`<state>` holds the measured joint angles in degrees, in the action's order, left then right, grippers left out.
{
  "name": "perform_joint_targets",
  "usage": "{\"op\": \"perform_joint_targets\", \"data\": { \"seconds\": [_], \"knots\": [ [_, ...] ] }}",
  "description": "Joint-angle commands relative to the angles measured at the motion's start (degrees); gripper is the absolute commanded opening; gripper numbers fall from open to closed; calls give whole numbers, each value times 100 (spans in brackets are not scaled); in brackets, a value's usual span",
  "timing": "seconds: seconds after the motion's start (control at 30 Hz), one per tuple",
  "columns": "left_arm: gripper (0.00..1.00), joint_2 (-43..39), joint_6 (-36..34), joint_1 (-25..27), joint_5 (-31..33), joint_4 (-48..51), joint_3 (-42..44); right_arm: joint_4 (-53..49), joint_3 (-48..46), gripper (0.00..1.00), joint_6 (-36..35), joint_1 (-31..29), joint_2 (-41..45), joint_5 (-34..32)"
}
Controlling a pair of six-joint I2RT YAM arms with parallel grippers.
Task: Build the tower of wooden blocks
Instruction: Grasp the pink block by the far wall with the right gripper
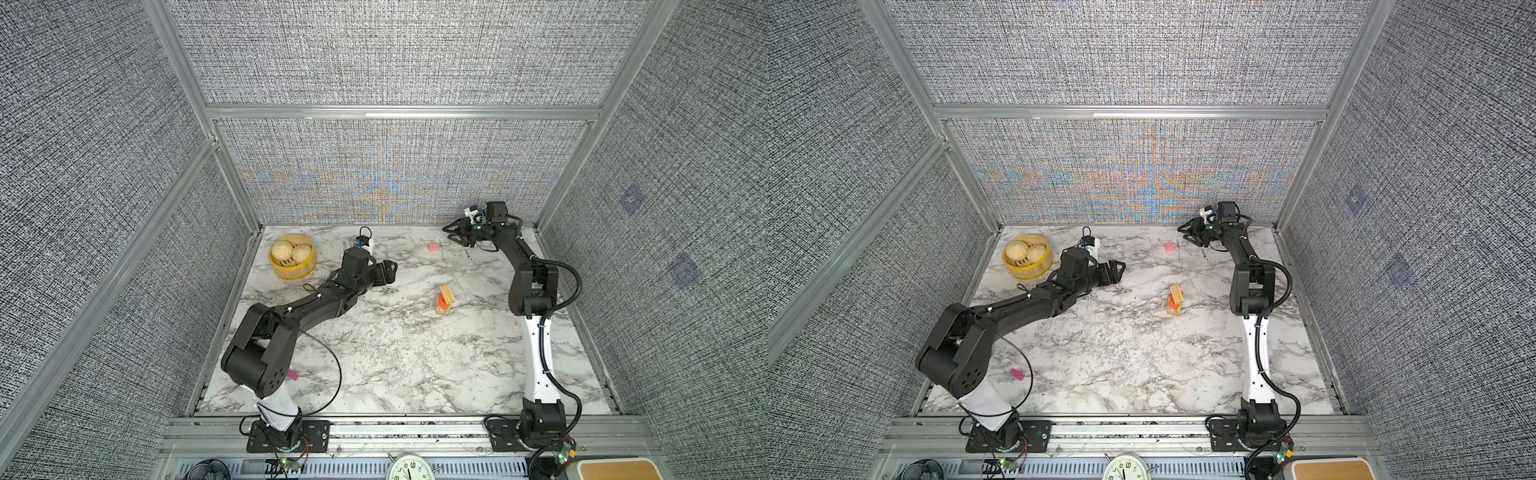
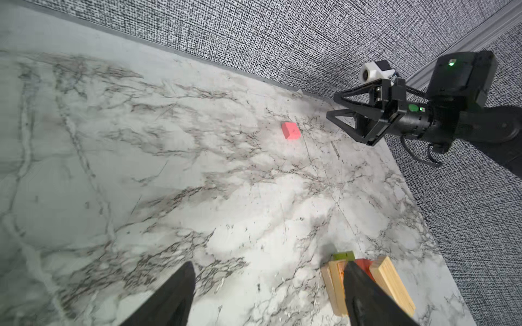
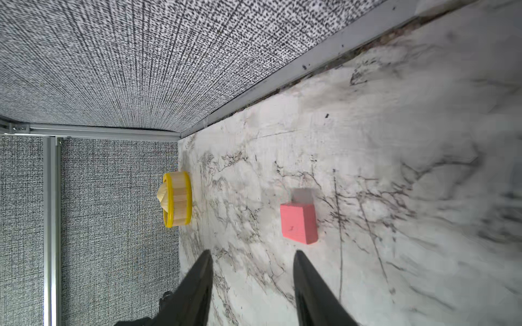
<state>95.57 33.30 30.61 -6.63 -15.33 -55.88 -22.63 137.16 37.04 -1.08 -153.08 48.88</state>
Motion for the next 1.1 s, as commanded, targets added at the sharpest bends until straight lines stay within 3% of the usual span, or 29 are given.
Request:
{"op": "perform_joint_targets", "data": {
  "seconds": [0.0,0.33,0.6,1.07],
  "knots": [
    [83,-305,-78,25,262,-99,316,480,122,47,443,-118,-182,61],
    [83,-861,-59,61,365,-45,912,796,134,46,1017,-394,-419,-915],
    [84,-1140,-78,61,428,191,1078,774,479,46,1061,-352,-765,-891],
    [84,-1142,1,63,321,260,1117,136,540,46,479,-634,-809,-661]
  ]
}}
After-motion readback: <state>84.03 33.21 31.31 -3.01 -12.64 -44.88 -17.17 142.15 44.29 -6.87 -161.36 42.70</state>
